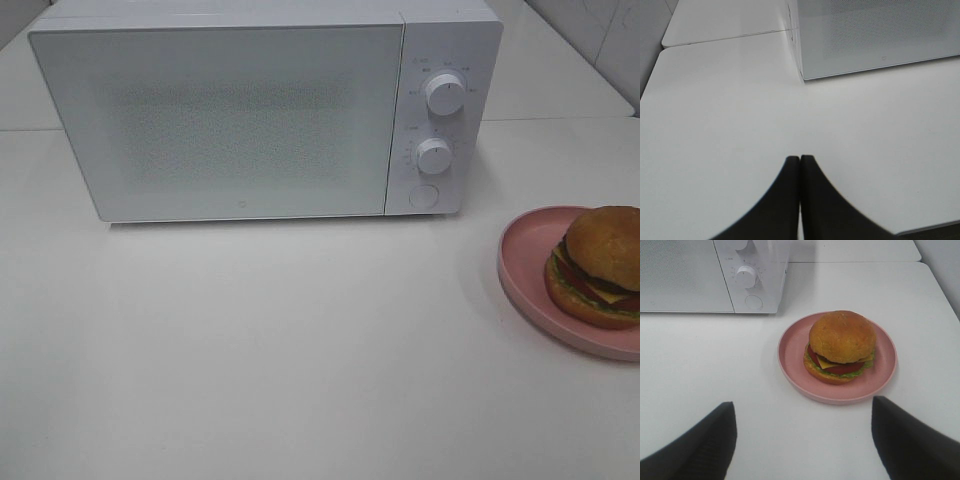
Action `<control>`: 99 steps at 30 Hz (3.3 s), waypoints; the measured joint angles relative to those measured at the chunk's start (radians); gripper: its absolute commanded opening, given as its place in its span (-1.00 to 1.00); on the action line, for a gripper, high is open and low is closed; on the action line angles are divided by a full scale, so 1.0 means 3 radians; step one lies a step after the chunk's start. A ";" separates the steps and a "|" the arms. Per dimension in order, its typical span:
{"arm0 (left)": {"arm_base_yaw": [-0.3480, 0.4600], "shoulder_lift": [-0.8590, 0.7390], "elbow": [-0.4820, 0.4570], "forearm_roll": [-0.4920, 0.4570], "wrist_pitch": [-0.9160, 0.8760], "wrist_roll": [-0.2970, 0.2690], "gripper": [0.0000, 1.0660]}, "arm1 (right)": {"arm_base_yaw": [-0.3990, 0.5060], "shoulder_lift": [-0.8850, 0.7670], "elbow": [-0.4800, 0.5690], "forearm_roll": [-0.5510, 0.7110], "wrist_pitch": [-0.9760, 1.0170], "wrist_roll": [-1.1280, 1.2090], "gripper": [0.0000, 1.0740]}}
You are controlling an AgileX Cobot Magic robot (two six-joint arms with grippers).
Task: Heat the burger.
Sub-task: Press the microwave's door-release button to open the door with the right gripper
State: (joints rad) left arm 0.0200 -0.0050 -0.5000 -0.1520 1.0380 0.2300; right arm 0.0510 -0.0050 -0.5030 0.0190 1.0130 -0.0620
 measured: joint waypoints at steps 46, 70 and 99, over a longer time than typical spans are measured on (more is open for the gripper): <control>0.0000 0.0000 0.0000 0.0000 0.0000 0.0000 -1.00 | 0.0000 0.0000 0.0000 0.0000 0.0000 0.0000 0.32; 0.0000 0.0000 0.0000 0.0000 0.0000 0.0000 -1.00 | 0.0000 0.0000 0.0000 0.0000 0.0000 0.0000 0.32; 0.0000 0.0000 0.0000 0.0000 0.0000 0.0000 -1.00 | 0.0000 0.2167 -0.0067 0.0003 -0.2433 0.0000 -0.64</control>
State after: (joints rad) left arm 0.0200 -0.0050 -0.5000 -0.1520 1.0380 0.2300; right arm 0.0510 0.6450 -0.5230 0.0200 0.2830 -0.0620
